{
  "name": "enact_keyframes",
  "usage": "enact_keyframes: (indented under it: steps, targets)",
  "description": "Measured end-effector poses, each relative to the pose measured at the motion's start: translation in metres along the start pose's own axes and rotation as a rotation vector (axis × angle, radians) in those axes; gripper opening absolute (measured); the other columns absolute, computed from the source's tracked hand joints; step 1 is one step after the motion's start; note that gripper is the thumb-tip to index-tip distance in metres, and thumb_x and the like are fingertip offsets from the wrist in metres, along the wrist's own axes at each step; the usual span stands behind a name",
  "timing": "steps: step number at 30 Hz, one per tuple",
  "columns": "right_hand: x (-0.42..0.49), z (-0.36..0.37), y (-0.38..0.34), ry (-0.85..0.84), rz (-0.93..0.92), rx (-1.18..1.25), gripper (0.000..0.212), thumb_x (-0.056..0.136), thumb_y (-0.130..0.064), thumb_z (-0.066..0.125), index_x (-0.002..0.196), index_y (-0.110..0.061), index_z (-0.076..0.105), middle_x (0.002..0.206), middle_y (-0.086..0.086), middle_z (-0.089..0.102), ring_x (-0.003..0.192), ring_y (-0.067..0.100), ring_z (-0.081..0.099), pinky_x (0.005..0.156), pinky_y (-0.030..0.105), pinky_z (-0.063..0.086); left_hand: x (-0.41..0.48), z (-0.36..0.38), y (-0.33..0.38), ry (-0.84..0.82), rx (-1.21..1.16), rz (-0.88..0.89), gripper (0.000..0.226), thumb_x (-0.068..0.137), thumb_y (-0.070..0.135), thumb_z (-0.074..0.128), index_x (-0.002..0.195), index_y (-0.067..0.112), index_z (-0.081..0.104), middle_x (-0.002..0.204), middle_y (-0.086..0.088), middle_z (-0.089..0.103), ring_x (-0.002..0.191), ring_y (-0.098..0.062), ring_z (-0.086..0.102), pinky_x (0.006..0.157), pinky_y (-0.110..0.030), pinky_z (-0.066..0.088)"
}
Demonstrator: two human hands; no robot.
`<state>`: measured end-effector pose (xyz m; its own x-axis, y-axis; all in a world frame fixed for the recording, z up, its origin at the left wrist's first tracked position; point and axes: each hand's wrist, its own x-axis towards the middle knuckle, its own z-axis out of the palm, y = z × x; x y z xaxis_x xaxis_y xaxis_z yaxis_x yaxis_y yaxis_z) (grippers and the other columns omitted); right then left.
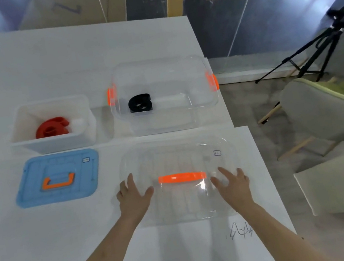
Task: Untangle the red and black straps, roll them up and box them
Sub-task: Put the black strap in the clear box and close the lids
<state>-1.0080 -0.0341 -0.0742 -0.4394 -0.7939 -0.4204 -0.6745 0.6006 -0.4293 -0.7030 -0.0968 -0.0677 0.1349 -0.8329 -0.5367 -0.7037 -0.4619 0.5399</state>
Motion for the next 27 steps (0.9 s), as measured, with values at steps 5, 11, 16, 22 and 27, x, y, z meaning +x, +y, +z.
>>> enact_keyframes:
  steps: [5,11,16,22,27]
  targets:
    - [-0.044,-0.01,-0.023,0.125,-0.03,0.058,0.058,0.096,-0.06,0.061,0.15,-0.043,0.052,0.162,0.022,0.031,0.145,0.042,0.033,0.12,0.051,0.035,-0.035,-0.037,-0.002,0.08,0.083,0.151,0.09,0.097,0.052,0.062,0.165,0.026,0.008,0.172,-0.014,0.004,0.157,-0.038,0.008,0.121,-0.057,0.023]
    - [-0.061,-0.03,-0.063,0.271,-0.059,0.045,0.055,0.097,-0.059,0.061,0.149,-0.042,0.052,0.159,0.021,0.036,0.141,0.044,0.036,0.114,0.054,0.04,-0.05,-0.078,0.013,0.15,0.146,0.257,0.091,0.096,0.058,0.059,0.165,0.028,0.008,0.172,-0.014,0.001,0.157,-0.038,0.007,0.121,-0.056,0.023]
    - [-0.049,-0.052,-0.091,0.349,-0.084,0.053,0.055,0.096,-0.057,0.062,0.149,-0.042,0.053,0.156,0.019,0.04,0.14,0.043,0.038,0.113,0.055,0.041,-0.043,-0.11,0.04,0.186,0.119,0.309,0.087,0.097,0.057,0.059,0.164,0.029,0.012,0.172,-0.013,0.003,0.157,-0.039,0.007,0.123,-0.057,0.019]
    - [0.009,-0.089,-0.133,0.358,-0.14,0.039,0.052,0.096,-0.053,0.066,0.146,-0.039,0.058,0.155,0.023,0.04,0.142,0.045,0.036,0.111,0.054,0.04,0.011,-0.14,0.092,0.185,0.058,0.328,0.082,0.095,0.053,0.063,0.161,0.026,0.023,0.168,-0.014,0.02,0.151,-0.041,0.02,0.118,-0.058,0.029]
    - [0.085,-0.121,-0.17,0.26,-0.112,-0.027,0.05,0.098,-0.054,0.06,0.146,-0.04,0.056,0.152,0.021,0.044,0.139,0.043,0.038,0.113,0.052,0.039,0.074,-0.155,0.144,0.156,0.021,0.257,0.075,0.095,0.055,0.062,0.158,0.027,0.032,0.16,-0.013,0.034,0.144,-0.041,0.029,0.114,-0.055,0.033]
